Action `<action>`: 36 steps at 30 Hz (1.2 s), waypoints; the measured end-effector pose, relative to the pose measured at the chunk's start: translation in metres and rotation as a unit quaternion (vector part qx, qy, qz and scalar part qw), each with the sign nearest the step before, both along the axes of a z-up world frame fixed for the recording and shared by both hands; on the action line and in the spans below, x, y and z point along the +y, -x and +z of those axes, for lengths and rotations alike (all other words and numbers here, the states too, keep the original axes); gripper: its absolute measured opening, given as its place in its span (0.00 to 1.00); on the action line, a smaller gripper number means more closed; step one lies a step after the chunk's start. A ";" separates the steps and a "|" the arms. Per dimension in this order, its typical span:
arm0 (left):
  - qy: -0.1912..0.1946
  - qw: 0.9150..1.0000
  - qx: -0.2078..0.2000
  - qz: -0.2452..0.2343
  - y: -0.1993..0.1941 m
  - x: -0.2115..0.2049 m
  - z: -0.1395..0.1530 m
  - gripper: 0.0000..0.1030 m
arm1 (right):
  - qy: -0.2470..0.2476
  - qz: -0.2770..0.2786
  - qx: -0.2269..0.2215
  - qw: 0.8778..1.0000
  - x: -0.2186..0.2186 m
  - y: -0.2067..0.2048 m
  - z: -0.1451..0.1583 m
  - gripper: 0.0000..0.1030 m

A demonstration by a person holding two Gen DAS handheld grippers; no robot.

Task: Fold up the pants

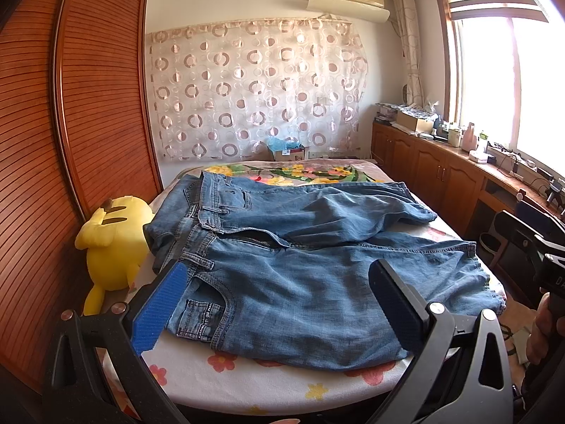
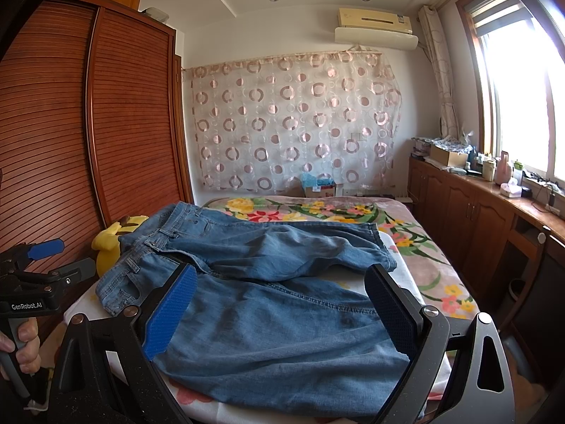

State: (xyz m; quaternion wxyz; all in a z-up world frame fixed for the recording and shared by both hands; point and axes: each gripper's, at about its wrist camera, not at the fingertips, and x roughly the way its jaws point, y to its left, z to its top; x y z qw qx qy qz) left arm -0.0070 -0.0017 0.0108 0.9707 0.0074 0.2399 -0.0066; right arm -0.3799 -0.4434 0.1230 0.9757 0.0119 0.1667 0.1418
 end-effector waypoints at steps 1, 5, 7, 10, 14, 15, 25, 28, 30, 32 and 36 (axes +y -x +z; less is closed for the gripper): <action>0.000 1.000 0.000 0.000 0.000 0.000 0.001 1.00 | 0.000 0.000 0.000 1.000 0.000 0.000 0.000 0.94; 0.000 1.000 0.000 0.000 0.001 0.000 0.001 1.00 | 0.000 0.001 -0.001 1.000 0.000 0.000 0.000 0.94; 0.000 1.000 0.000 0.000 0.000 0.000 0.001 1.00 | 0.001 0.000 -0.001 1.000 0.000 0.000 0.000 0.94; 0.001 1.000 0.000 -0.001 0.000 0.000 0.000 1.00 | 0.000 0.001 -0.001 1.000 0.000 0.000 0.000 0.94; 0.002 1.000 -0.002 -0.003 0.002 0.000 0.003 1.00 | 0.001 0.000 -0.001 1.000 0.000 0.000 0.000 0.94; 0.002 1.000 -0.003 -0.003 0.003 0.000 0.004 1.00 | 0.000 0.001 -0.002 1.000 0.001 0.000 0.000 0.94; 0.002 1.000 -0.003 -0.003 0.002 0.000 0.003 1.00 | 0.000 0.001 -0.002 1.000 0.000 0.001 0.000 0.94; 0.002 1.000 -0.002 -0.002 0.002 0.000 0.003 1.00 | 0.000 0.001 -0.002 1.000 0.000 0.001 0.000 0.94; 0.003 1.000 -0.001 -0.001 0.003 -0.001 0.004 1.00 | 0.000 0.001 -0.002 1.000 0.000 0.001 0.000 0.94; 0.002 1.000 0.000 0.000 0.004 -0.003 0.010 1.00 | 0.001 0.001 -0.001 1.000 0.001 0.001 0.000 0.94; 0.005 1.000 0.006 0.001 0.002 -0.003 0.009 1.00 | 0.005 0.002 0.005 1.000 -0.001 -0.003 -0.005 0.94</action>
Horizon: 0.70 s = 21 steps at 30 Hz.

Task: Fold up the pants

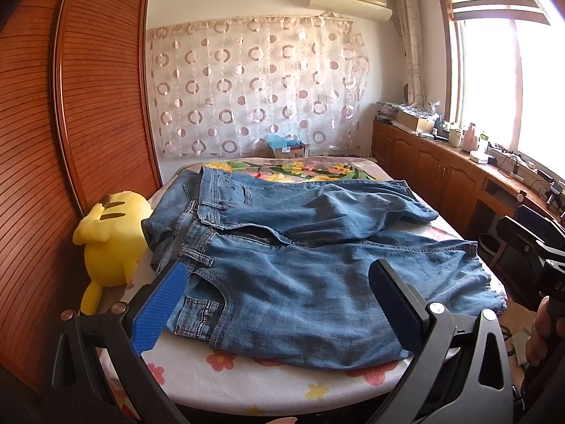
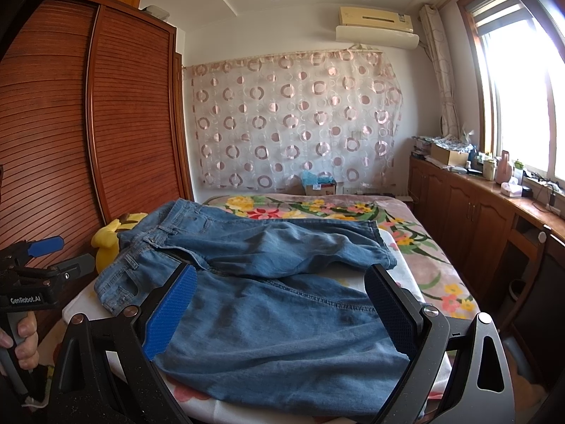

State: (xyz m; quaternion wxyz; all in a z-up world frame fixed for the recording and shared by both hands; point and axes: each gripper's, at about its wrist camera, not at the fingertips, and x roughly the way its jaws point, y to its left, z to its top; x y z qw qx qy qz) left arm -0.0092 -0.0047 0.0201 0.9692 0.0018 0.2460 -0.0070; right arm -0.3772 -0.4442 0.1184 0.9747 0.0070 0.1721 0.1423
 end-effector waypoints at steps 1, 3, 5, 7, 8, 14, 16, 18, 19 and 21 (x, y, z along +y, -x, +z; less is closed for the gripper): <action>0.001 1.000 0.002 0.001 -0.001 0.001 -0.001 1.00 | 0.003 -0.001 0.001 1.000 0.000 0.000 -0.001 0.93; 0.004 1.000 0.004 -0.006 -0.004 0.005 -0.004 1.00 | 0.010 -0.002 0.001 1.000 -0.002 -0.003 -0.003 0.93; 0.000 1.000 0.012 -0.009 -0.010 0.009 -0.013 1.00 | 0.013 -0.004 0.002 1.000 -0.005 -0.007 -0.006 0.94; -0.006 1.000 0.019 -0.007 -0.016 0.014 -0.023 1.00 | 0.017 -0.005 0.008 1.000 -0.008 -0.011 -0.009 0.93; -0.006 1.000 0.023 -0.005 -0.018 0.017 -0.026 1.00 | 0.018 -0.007 0.013 1.000 -0.010 -0.016 -0.011 0.93; 0.001 0.999 0.046 0.001 -0.032 0.034 -0.045 1.00 | 0.025 -0.019 0.027 0.999 -0.018 -0.028 -0.018 0.93; -0.002 0.999 0.049 0.005 -0.035 0.038 -0.050 1.00 | 0.025 -0.022 0.032 0.999 -0.020 -0.031 -0.018 0.93; 0.001 0.999 0.053 0.008 -0.037 0.043 -0.054 1.00 | 0.025 -0.025 0.037 0.999 -0.022 -0.032 -0.017 0.93; 0.003 0.998 0.055 0.009 -0.038 0.046 -0.055 1.00 | 0.024 -0.027 0.039 0.999 -0.023 -0.033 -0.016 0.93; 0.002 0.998 0.057 0.015 -0.039 0.053 -0.059 1.00 | 0.025 -0.030 0.043 0.998 -0.026 -0.032 -0.016 0.93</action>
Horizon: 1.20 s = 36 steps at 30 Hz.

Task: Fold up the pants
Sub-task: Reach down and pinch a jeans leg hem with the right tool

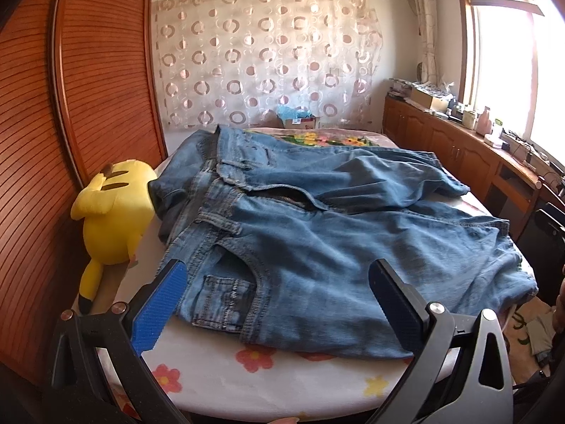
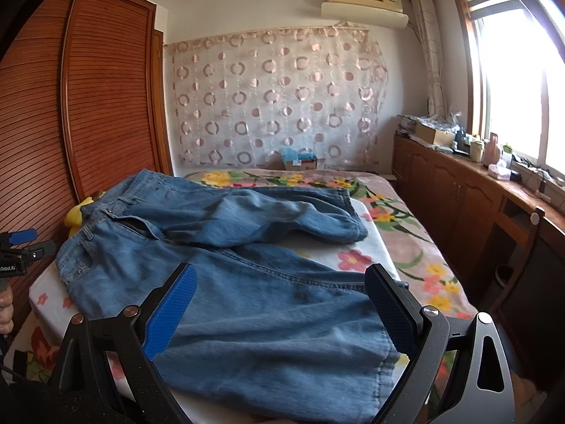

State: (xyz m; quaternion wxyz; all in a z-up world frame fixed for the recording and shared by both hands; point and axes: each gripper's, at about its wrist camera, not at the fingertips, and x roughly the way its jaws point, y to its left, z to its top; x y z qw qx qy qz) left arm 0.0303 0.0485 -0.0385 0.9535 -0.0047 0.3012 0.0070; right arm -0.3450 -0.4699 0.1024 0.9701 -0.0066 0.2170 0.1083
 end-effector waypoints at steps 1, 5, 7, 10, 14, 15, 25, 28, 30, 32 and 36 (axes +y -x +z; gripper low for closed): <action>0.000 1.000 0.001 0.002 0.000 0.003 -0.002 1.00 | 0.002 -0.003 0.003 1.000 -0.003 0.000 0.000 0.93; 0.003 1.000 0.013 0.014 -0.003 0.015 -0.012 1.00 | 0.008 -0.021 0.023 0.999 -0.011 -0.001 -0.005 0.91; 0.010 1.000 0.020 0.018 -0.005 0.021 -0.018 1.00 | 0.021 -0.034 0.042 0.998 -0.015 -0.001 -0.011 0.86; 0.011 0.999 0.033 0.021 -0.007 0.025 -0.025 1.00 | 0.023 -0.047 0.065 0.997 -0.023 0.002 -0.016 0.84; 0.013 0.999 0.049 0.019 -0.010 0.026 -0.036 1.00 | 0.025 -0.055 0.100 0.993 -0.024 0.003 -0.015 0.78; 0.012 0.998 0.052 0.018 -0.011 0.025 -0.038 1.00 | 0.028 -0.055 0.109 0.992 -0.022 0.005 -0.014 0.76; 0.010 0.996 0.085 0.023 -0.020 0.030 -0.061 1.00 | 0.016 -0.026 0.176 0.984 -0.005 0.002 0.001 0.57; 0.013 0.995 0.093 0.026 -0.021 0.035 -0.067 1.00 | 0.018 -0.025 0.191 0.981 0.001 0.004 0.010 0.48; 0.014 0.995 0.097 0.028 -0.021 0.037 -0.071 1.00 | 0.019 -0.025 0.199 0.980 0.003 0.007 0.017 0.36; 0.015 0.994 0.100 0.029 -0.021 0.038 -0.073 1.00 | 0.021 -0.022 0.197 0.980 0.004 0.008 0.025 0.22; 0.014 0.994 0.100 0.031 -0.020 0.038 -0.074 1.00 | 0.011 0.001 0.189 0.982 0.013 0.011 0.044 0.09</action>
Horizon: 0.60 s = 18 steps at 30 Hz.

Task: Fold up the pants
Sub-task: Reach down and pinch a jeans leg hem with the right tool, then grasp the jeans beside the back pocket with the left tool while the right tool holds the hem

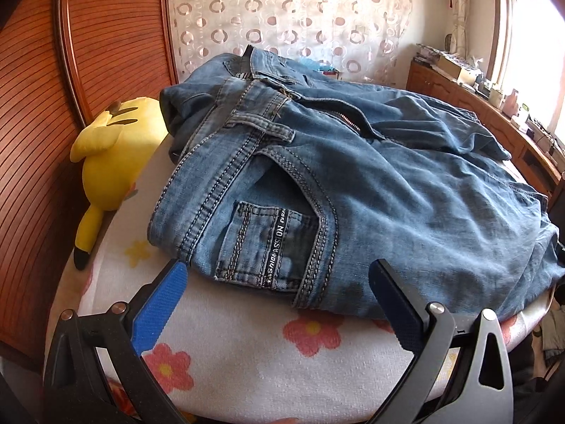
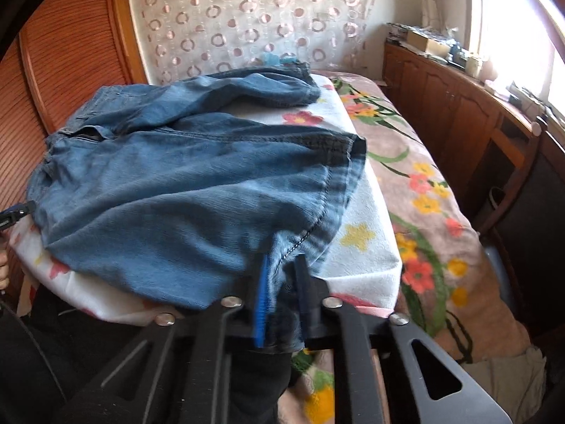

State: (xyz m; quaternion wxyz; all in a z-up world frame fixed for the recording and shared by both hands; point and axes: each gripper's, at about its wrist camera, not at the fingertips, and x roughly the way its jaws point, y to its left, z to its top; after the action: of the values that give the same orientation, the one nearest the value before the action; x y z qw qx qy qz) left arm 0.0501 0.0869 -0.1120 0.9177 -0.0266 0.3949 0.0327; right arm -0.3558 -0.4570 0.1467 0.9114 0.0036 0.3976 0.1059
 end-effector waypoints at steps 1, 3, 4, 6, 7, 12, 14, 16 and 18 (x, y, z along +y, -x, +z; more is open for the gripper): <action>-0.001 1.000 -0.001 0.001 0.000 0.000 0.001 1.00 | -0.002 0.003 -0.006 1.000 -0.003 -0.001 0.005 0.08; -0.001 1.000 -0.006 0.003 0.002 0.002 0.004 1.00 | -0.007 0.014 -0.027 1.000 -0.001 0.005 0.032 0.08; 0.000 1.000 -0.007 0.003 0.002 0.003 0.005 1.00 | -0.008 0.019 -0.038 0.999 -0.001 0.007 0.041 0.08; 0.002 1.000 -0.013 0.006 0.004 0.005 0.008 1.00 | -0.001 0.030 -0.069 0.997 0.006 0.010 0.075 0.08; 0.004 1.000 -0.015 0.007 0.003 0.006 0.009 1.00 | 0.005 0.036 -0.084 0.996 0.011 0.012 0.090 0.08; 0.002 1.000 -0.017 0.011 0.003 0.012 0.011 1.00 | 0.026 0.048 -0.117 0.992 0.020 0.015 0.107 0.08; 0.003 1.000 -0.019 0.012 0.003 0.016 0.013 1.00 | 0.027 0.045 -0.111 0.992 0.021 0.017 0.102 0.08; 0.007 1.000 -0.022 0.013 0.004 0.022 0.014 1.00 | 0.026 0.039 -0.102 0.994 0.013 0.017 0.087 0.08; 0.010 1.000 -0.025 0.016 0.005 0.028 0.015 0.99 | 0.024 0.030 -0.089 0.995 0.011 0.021 0.078 0.08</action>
State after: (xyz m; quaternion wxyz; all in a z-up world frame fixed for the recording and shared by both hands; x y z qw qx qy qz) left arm 0.0452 0.1147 -0.0970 0.9262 -0.0429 0.3721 0.0422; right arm -0.3772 -0.4461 0.2250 0.9395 -0.0393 0.3173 0.1232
